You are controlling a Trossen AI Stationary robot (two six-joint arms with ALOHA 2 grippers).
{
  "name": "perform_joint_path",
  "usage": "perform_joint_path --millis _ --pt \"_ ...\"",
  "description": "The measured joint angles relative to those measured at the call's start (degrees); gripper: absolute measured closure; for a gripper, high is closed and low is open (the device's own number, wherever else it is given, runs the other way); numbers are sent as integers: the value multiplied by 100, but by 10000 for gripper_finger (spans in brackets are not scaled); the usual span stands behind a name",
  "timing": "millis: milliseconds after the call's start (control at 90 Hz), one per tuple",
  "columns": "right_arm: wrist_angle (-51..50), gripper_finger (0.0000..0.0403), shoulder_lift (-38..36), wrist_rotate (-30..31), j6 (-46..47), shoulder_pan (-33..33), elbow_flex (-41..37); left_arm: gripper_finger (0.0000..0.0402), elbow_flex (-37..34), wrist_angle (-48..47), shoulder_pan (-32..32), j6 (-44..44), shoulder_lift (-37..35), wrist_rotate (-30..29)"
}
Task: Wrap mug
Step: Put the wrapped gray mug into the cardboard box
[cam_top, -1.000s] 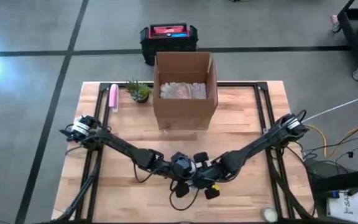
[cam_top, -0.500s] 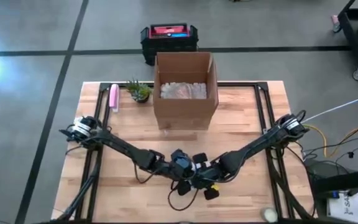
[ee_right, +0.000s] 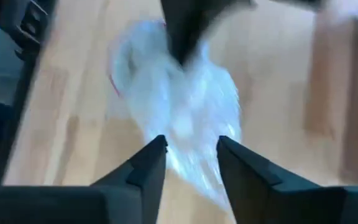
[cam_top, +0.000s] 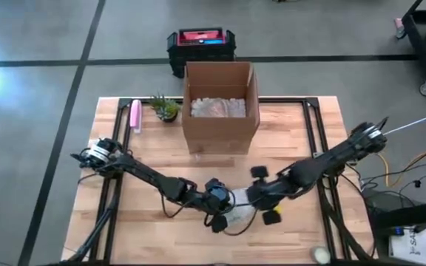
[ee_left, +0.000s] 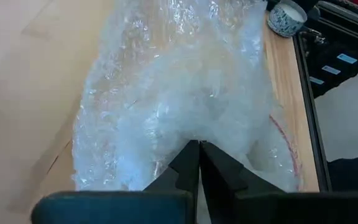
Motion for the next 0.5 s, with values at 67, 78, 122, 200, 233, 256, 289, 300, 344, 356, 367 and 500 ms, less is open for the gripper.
perform_joint_path --millis 67,78,122,200,233,256,289,300,344,356,367,500 --pt "-151 249 -237 189 263 22 -367 402 0 4 -3 -2 0 2" --pt "-168 247 -271 219 312 24 -439 402 0 4 -3 -2 0 2" --pt "-213 242 -406 284 445 26 -746 402 0 7 -3 -2 0 4" --pt "-139 237 -645 289 632 56 -1374 402 -2 17 -3 -2 0 10" --pt "-48 237 -718 283 718 63 -1650 402 -2 17 -3 -2 0 16" --pt "78 236 -762 276 761 64 -1837 402 -3 17 -3 -2 0 23" --pt "325 236 -831 242 813 79 -2084 402 -4 22 -3 -2 0 26" --pt "420 237 -856 228 830 91 -2163 402 -4 24 -3 -2 0 26" --pt "832 239 -936 196 886 119 -2453 402 -4 25 -3 -2 0 28" --pt "936 239 -952 187 888 124 -2516 402 -4 23 -3 -2 0 28" --pt "1040 240 -966 177 889 130 -2574 402 -4 22 -3 -2 0 28" --pt "2113 255 -996 135 677 170 -2978 402 -4 31 -3 -2 2 28"
